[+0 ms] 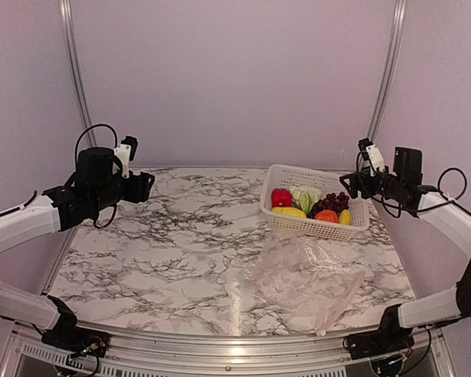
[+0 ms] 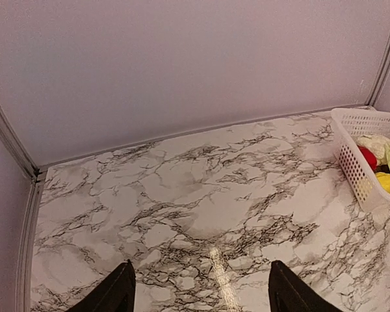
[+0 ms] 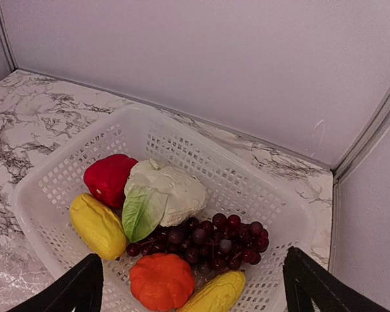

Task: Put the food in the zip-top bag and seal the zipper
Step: Move the zipper food storage bag to the center of the board.

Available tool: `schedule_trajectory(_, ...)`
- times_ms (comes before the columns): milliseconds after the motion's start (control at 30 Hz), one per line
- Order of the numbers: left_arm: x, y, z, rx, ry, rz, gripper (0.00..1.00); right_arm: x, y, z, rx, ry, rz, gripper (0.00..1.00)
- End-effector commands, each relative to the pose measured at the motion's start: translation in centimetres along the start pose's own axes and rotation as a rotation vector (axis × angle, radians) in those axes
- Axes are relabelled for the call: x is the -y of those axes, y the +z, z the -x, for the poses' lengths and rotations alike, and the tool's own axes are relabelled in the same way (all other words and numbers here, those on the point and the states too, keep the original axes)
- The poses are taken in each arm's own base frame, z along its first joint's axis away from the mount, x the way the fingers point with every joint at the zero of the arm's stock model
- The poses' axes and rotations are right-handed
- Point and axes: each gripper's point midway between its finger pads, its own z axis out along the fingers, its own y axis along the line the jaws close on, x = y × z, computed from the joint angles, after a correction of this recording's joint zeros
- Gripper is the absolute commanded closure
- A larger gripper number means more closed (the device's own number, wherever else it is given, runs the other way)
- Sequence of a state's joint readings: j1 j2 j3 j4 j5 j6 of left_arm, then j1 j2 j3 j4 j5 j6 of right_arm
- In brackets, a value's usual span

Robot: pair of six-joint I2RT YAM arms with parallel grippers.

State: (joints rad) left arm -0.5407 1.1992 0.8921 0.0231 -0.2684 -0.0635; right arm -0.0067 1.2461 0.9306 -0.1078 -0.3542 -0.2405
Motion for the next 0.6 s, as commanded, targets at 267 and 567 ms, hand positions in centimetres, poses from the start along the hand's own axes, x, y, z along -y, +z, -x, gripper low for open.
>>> schedule_trajectory(267, 15.8, -3.1, -2.3, -0.036, 0.168, -0.444, 0.30, -3.7, -5.4, -2.1, -0.017, -0.243, 0.100, 0.05)
schedule_trajectory(567, 31.3, -5.0, -6.4, -0.171, 0.238, -0.627, 0.33, -9.2, -8.9, -10.1, -0.208, -0.648, 0.309, 0.34)
